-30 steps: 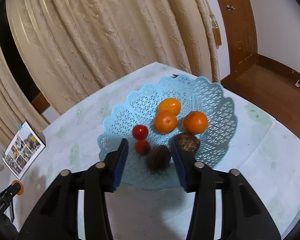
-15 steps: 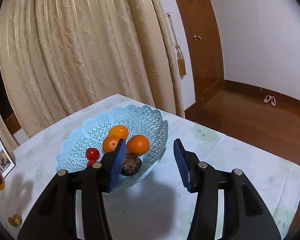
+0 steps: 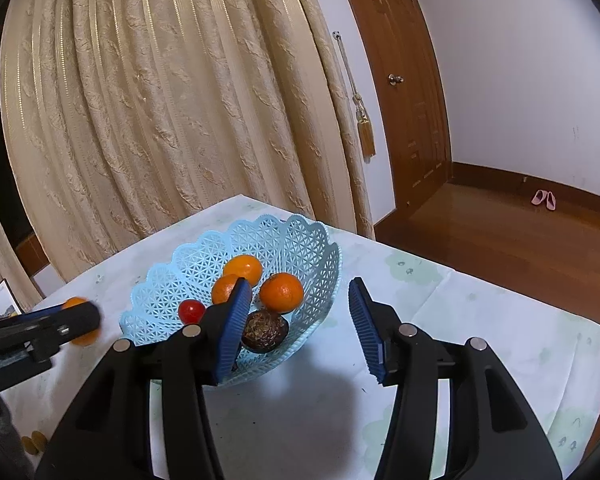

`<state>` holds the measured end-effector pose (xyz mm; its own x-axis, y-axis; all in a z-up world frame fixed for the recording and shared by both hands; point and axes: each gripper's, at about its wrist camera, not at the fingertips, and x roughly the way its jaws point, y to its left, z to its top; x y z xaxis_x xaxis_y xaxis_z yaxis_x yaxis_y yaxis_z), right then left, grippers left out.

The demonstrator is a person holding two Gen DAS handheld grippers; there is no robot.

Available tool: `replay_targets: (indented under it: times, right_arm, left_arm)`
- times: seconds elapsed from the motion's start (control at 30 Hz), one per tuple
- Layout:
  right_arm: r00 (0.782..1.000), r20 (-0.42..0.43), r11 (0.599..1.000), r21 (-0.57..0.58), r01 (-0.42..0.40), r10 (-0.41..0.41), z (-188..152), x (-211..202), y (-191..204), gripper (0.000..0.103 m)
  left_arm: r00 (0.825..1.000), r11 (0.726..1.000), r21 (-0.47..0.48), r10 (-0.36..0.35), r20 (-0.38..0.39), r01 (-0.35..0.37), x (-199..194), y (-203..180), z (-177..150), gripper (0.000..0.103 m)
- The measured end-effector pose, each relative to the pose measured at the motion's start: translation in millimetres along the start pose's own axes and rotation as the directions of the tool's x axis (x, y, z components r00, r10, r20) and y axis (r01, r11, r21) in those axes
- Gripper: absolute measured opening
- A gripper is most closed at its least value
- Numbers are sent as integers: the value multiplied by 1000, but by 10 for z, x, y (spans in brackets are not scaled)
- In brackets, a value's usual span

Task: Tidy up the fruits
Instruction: 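Carry the orange into the blue basket and open the left tool, then grasp a brown round fruit with the left tool while the right tool grasps a small yellow fruit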

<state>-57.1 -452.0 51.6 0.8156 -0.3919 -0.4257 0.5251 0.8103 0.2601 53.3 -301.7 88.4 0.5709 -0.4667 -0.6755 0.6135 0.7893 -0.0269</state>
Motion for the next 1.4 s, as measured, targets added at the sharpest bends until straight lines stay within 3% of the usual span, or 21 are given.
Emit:
replay_targets:
  times: [0.23,0.27,0.33,0.7,0.8,1.4]
  right_arm:
    - [1000,-3,1000,5,-5,5,2,-1,2,54]
    - [1000,-4,1000,6,-5,5,6,0,4,56]
    - [1000,1,1000,9,-3,3,4,-6,4,58]
    - [1000,14,1000,29,6,-6,-5,-12,-13,59]
    - [1000,19,999,32,8,-8,-3,-16,-24,59]
    - [999,29,999,17,35,-35,-7,-54,2,64]
  left_arm:
    - [1000,1000,22,-20,-21,21,212,-134,58,43]
    - [1000,1000,18,-20,-23,21,223,-124,58,45]
    - [1000,1000,12,-12,-9,12,212,-100,60,63]
    - [999,999,-34,39,32,-38,-46,232,59,72]
    - [998,997,-46,61,31,-59,-153,377,19,80]
    - [975,959,-181,224,8,-219,-884,1489,-608,81]
